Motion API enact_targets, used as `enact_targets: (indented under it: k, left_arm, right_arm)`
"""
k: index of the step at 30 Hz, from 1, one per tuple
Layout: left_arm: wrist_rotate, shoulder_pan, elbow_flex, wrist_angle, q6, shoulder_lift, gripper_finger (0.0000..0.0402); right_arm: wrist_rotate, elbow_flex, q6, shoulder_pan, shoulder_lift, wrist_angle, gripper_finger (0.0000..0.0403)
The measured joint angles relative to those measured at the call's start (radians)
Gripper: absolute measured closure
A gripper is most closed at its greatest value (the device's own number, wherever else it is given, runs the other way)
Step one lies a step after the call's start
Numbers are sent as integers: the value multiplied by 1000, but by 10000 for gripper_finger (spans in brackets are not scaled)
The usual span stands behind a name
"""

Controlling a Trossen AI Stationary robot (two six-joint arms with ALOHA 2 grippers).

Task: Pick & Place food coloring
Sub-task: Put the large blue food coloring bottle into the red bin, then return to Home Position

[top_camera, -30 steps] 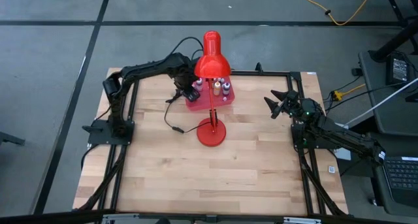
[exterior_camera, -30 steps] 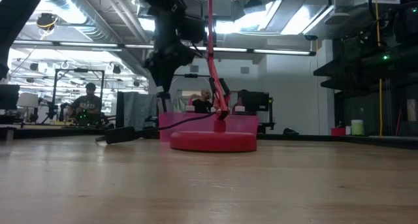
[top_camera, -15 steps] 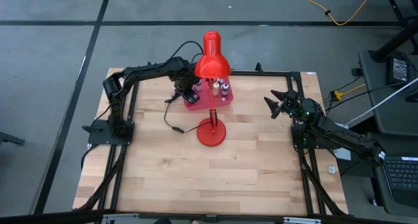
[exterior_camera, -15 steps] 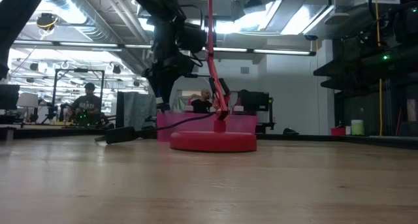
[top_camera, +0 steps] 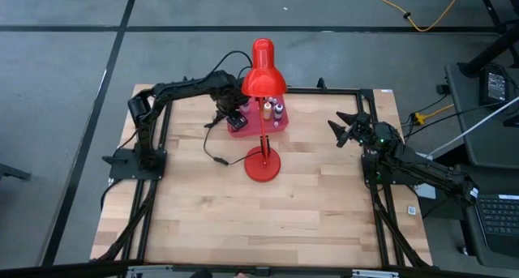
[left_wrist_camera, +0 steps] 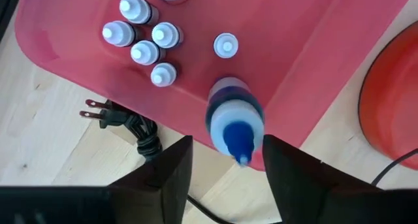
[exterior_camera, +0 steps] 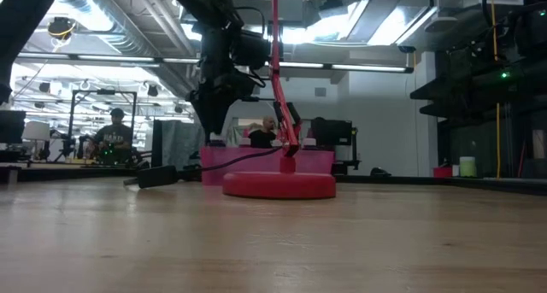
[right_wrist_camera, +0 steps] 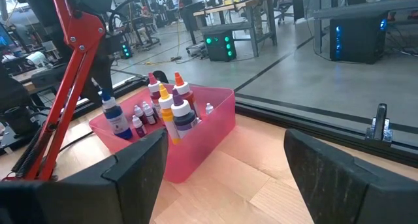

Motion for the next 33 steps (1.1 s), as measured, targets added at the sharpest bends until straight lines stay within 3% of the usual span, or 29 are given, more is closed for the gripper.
enact_targets:
  k: [10, 22, 28, 33]
  left_arm:
    - [-19, 12, 75, -16, -10, -22, 188]
    - [-61, 46, 88, -94, -97, -200, 100]
    - [-85, 31, 35, -219, -61, -331, 82]
    - [-49, -25, -108, -198, 47, -486, 85]
  right_arm:
    - [0, 0, 0, 0, 0, 0, 97]
    - [0, 0, 1, 0, 0, 0, 97]
    - [0, 0, 1, 0, 0, 0, 97]
    - [0, 0, 1, 0, 0, 0, 97]
